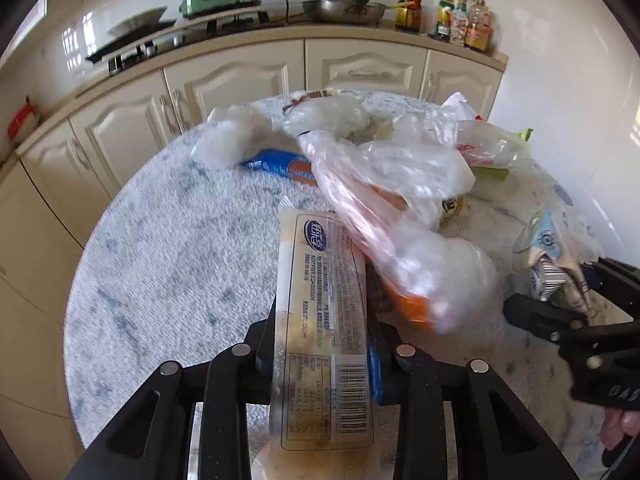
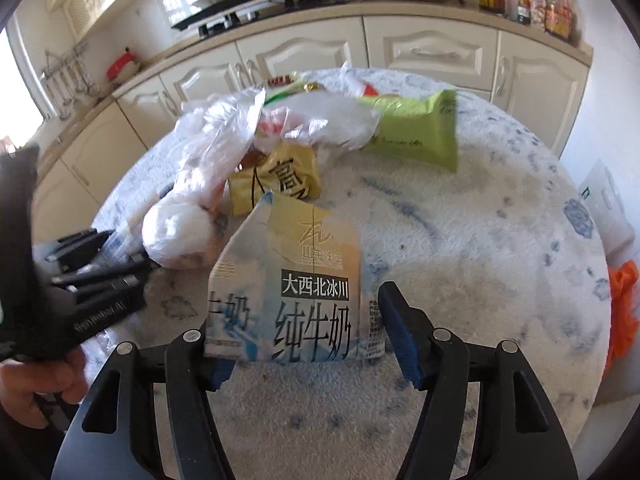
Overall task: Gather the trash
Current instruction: 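Lift both held items and carry them toward the blue bin, then open both tools over the blue bin to drop the items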
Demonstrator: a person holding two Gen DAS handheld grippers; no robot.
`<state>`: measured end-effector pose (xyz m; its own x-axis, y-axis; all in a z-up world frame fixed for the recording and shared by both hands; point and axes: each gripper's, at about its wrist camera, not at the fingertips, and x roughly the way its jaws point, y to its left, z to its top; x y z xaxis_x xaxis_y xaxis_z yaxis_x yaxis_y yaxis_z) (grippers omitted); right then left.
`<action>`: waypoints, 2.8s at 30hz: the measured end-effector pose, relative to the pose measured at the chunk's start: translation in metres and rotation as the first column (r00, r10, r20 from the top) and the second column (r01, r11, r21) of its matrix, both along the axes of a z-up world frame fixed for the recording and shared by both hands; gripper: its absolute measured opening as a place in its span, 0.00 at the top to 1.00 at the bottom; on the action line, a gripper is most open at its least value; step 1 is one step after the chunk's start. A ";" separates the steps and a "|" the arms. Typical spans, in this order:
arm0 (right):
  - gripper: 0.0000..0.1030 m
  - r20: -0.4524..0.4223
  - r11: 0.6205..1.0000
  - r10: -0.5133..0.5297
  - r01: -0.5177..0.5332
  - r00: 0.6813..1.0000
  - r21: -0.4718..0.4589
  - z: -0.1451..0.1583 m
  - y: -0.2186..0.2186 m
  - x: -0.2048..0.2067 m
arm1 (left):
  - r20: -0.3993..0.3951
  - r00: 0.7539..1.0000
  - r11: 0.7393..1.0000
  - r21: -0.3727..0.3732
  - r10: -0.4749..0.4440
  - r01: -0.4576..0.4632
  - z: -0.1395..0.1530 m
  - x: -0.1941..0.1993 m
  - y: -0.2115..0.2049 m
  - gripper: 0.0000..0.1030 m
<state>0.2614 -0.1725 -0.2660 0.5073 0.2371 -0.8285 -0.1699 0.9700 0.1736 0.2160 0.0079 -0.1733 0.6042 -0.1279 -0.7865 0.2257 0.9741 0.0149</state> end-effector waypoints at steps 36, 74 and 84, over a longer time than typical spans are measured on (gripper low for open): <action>0.42 0.240 0.954 -0.246 0.190 0.939 0.233 0.110 -0.155 -0.080 | 0.325 0.936 0.933 -0.275 -0.139 0.234 0.103 -0.094 -0.077 0.73; 0.15 -0.304 0.510 -0.757 0.814 0.579 0.280 -0.158 -0.482 -0.208 | -0.221 0.799 0.829 -0.119 -0.559 0.546 -0.152 0.010 -0.499 0.18; 0.00 -0.241 0.488 -0.793 0.820 0.560 0.298 -0.119 -0.462 -0.223 | -0.104 0.835 0.841 -0.096 -0.540 0.532 -0.088 -0.044 -0.457 0.07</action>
<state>0.0384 -0.6348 -0.3850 0.5766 0.0155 -0.8169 0.6800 0.5451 0.4903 0.1720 -0.4493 -0.2611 0.3267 -0.4533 -0.8293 0.7086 0.6981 -0.1025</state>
